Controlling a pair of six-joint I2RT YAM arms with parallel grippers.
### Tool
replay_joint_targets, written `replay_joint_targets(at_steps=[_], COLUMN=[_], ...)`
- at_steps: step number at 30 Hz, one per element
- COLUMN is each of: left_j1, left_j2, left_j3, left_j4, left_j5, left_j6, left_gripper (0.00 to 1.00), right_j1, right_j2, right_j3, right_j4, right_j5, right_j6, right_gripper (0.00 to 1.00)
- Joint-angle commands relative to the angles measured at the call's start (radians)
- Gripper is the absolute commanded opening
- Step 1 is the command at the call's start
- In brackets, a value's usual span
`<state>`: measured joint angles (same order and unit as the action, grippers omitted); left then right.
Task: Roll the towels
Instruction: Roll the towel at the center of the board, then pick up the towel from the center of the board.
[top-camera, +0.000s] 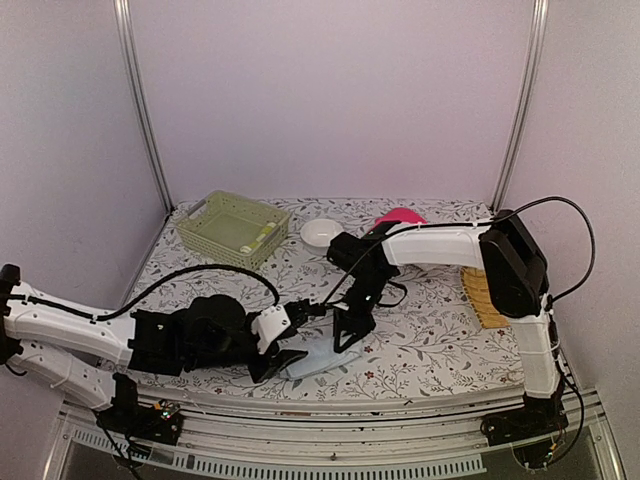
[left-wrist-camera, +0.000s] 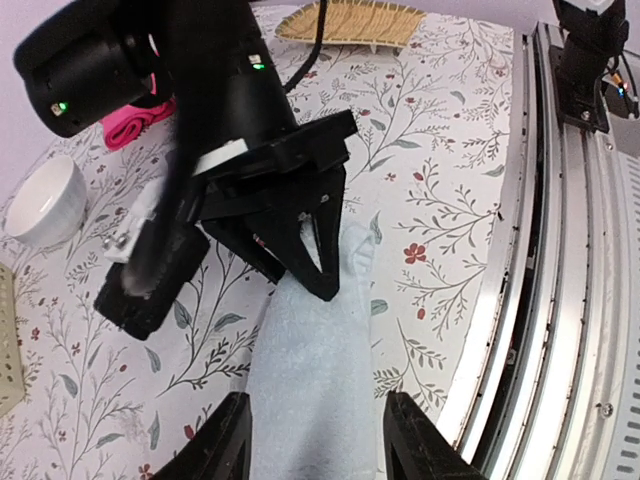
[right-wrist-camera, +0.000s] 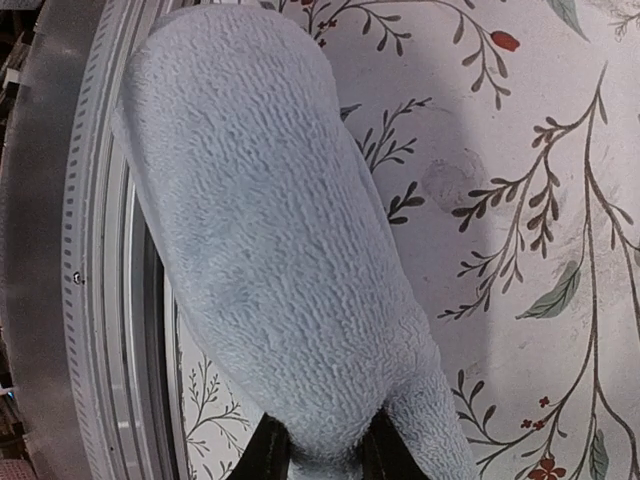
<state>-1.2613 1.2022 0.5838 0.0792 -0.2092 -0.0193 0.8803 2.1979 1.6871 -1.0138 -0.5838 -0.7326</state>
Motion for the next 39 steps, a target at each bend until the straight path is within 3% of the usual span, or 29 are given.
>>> replay_joint_targets(at_steps=[1,5,13,22,26,33,35,39], left_j1=[-0.033,-0.041,-0.039,-0.066,-0.072,-0.070,-0.066,-0.038], left_j2=[0.094,0.277,0.570,0.728,0.754,0.783,0.752,0.636], left_j3=[0.067,0.160,0.329,0.397,0.397,0.403,0.410,0.429], left_j4=[-0.045,-0.084,-0.180,-0.250,-0.263,-0.264,-0.269,-0.279], left_j5=[-0.082,-0.112,-0.117,-0.317,-0.367,-0.406,-0.392,-0.341], left_j6=[0.100,0.156,0.260,0.293,0.324,0.375,0.369,0.346], left_gripper=[0.48,0.54,0.56,0.52,0.46,0.16,0.11,0.07], right_j1=[-0.046,-0.065,-0.073,-0.088,-0.096,-0.146,-0.177,-0.256], right_j2=[0.140,0.237,0.298,0.288,0.267,0.110,0.022,-0.176], right_j3=[0.089,0.171,0.235,0.223,0.214,0.197,0.179,0.101], right_j4=[-0.173,-0.210,-0.238,-0.238,-0.238,-0.280,-0.329,-0.347], right_j5=[-0.020,-0.059,-0.070,-0.110,-0.131,-0.168,-0.187,-0.179], right_j6=[0.043,0.036,0.028,0.020,0.018,-0.003,-0.039,-0.112], right_gripper=[0.13,0.14,0.14,0.16,0.18,0.43,0.55,0.63])
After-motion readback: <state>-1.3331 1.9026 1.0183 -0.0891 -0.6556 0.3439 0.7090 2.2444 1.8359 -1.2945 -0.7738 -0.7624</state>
